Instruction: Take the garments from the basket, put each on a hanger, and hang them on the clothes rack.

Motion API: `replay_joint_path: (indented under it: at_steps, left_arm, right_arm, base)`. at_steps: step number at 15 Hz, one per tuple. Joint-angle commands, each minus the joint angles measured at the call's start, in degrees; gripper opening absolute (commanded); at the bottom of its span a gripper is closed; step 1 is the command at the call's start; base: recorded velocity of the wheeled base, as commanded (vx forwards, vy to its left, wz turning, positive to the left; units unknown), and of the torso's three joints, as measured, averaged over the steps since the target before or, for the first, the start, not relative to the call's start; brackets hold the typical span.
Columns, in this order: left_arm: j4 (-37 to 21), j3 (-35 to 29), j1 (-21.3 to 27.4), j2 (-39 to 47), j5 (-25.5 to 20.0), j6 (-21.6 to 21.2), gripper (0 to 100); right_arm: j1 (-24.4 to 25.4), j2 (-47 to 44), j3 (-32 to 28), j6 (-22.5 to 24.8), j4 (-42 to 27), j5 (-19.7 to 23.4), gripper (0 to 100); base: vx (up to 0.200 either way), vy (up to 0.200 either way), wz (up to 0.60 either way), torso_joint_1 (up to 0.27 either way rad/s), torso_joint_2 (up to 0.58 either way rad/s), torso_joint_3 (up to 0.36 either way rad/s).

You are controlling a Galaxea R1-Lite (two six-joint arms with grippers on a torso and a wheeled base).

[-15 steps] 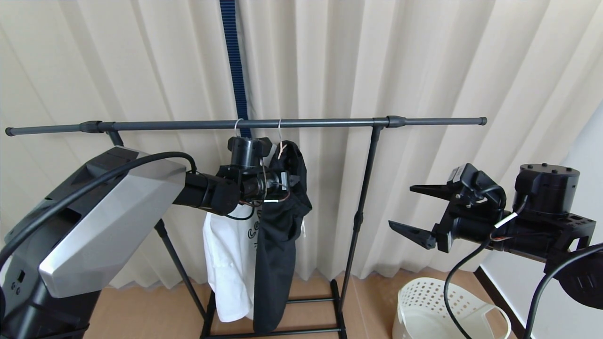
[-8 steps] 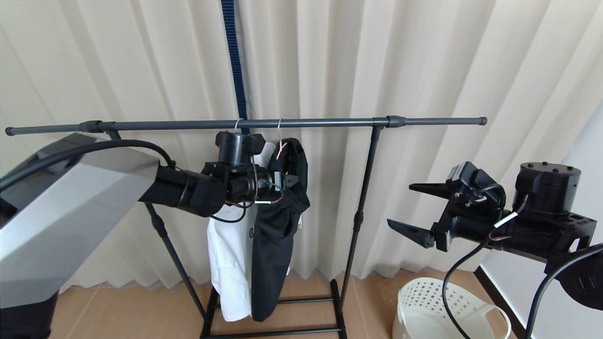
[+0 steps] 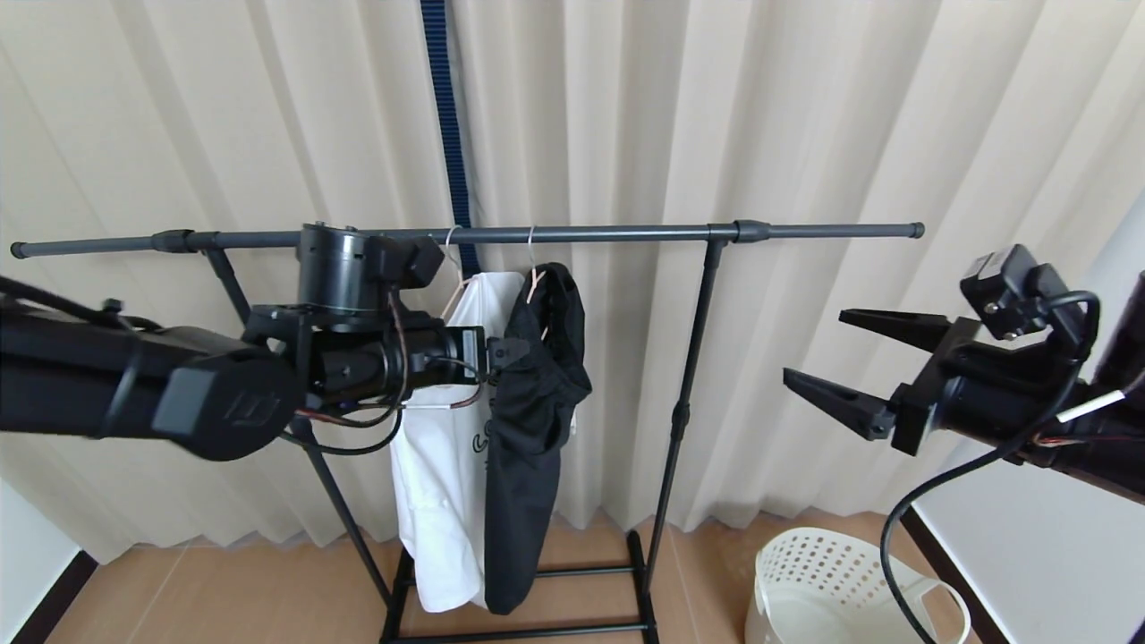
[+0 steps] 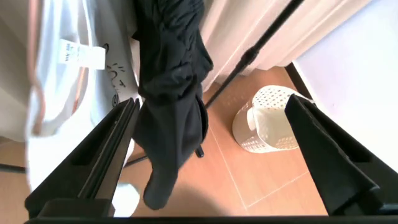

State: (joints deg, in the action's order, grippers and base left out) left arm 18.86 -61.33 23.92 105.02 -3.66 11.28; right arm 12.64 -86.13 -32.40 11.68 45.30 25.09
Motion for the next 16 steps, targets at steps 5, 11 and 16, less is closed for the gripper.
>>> replay_joint_path:
  at_steps: [5, 11, 16]
  left_arm:
    - [0.5, 26.1, 2.4, -33.0, -0.1, -2.9, 100]
    - [-0.1, 48.1, 7.3, -60.0, 2.2, -5.7, 100]
    - [-13.3, 60.7, 6.2, -85.1, 6.6, -9.2, 100]
  right_arm:
    - [0.9, 30.6, 6.3, -1.6, -21.5, -4.4, 100]
    - [0.6, 54.9, 25.3, -5.2, -25.1, -7.1, 100]
    - [0.5, 76.6, 28.8, -5.2, -46.7, -7.2, 100]
  base:
    - [0.000, 0.000, 0.00, 0.000, 0.00, 0.000]
    - [0.000, 0.000, 0.00, 0.000, 0.00, 0.000]
    - [0.000, 0.000, 0.00, 0.000, 0.00, 0.000]
